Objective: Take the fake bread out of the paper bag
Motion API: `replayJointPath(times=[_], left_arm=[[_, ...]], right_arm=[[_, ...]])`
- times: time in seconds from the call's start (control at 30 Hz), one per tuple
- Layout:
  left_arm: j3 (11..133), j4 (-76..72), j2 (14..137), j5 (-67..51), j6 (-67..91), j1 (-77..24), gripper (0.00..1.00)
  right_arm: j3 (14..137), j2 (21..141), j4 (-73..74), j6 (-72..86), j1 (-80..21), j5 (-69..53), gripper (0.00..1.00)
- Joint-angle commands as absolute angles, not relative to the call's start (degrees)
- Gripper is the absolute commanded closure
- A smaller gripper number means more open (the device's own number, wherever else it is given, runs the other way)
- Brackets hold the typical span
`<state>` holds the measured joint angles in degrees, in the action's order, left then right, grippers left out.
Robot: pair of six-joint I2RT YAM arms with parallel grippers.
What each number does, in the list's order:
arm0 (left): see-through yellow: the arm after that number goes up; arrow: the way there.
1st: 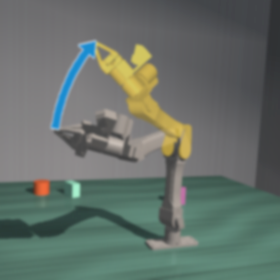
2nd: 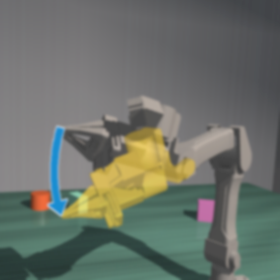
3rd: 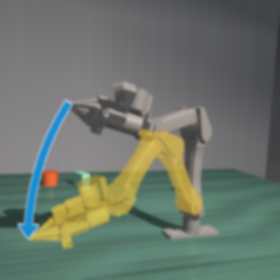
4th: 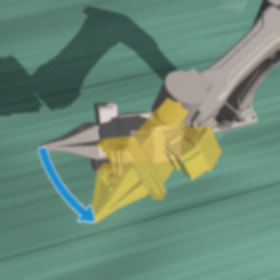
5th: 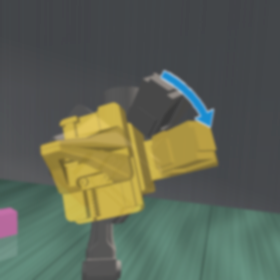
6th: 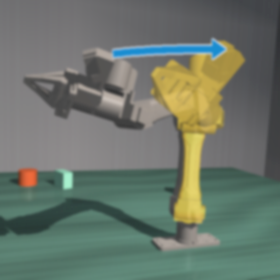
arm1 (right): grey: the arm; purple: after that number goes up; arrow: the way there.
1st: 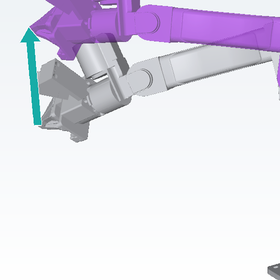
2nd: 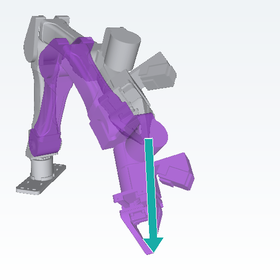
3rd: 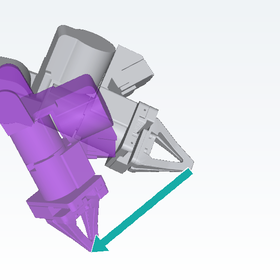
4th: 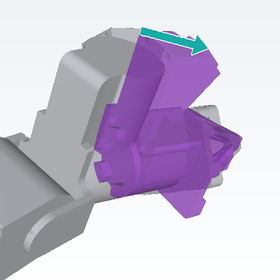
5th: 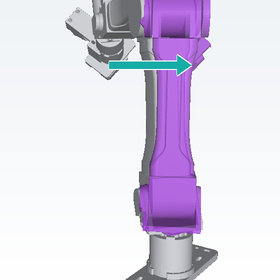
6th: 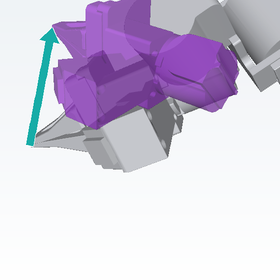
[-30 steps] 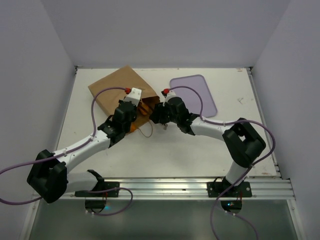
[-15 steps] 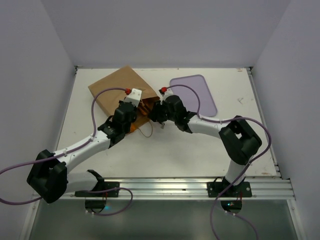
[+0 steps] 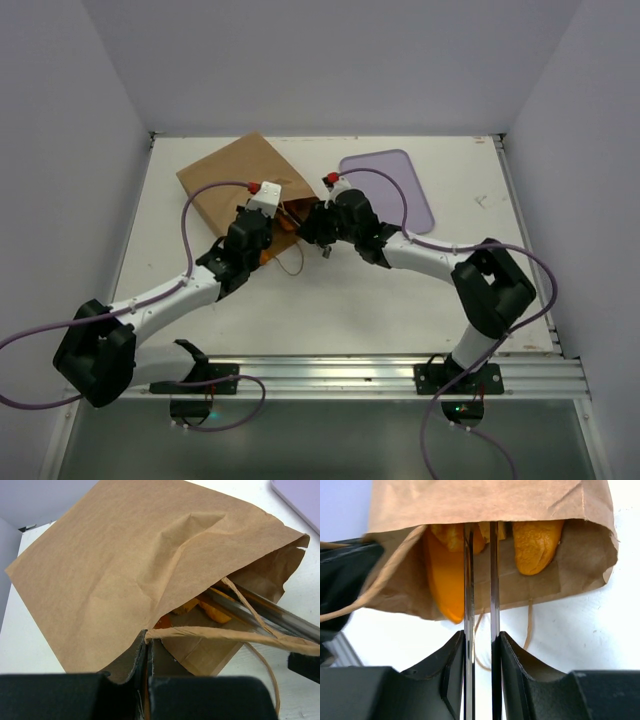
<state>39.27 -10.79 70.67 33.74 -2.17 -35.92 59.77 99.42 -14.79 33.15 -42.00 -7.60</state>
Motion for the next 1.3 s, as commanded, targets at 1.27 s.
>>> replayJointPath(times=[1.27], left_arm=[[35.16, -20.13, 66.01, 36.47, -0.62, -35.68, 1.0]], right_arm=[[49.22, 56.26, 22.74, 29.09, -39.11, -13.09, 0.72]])
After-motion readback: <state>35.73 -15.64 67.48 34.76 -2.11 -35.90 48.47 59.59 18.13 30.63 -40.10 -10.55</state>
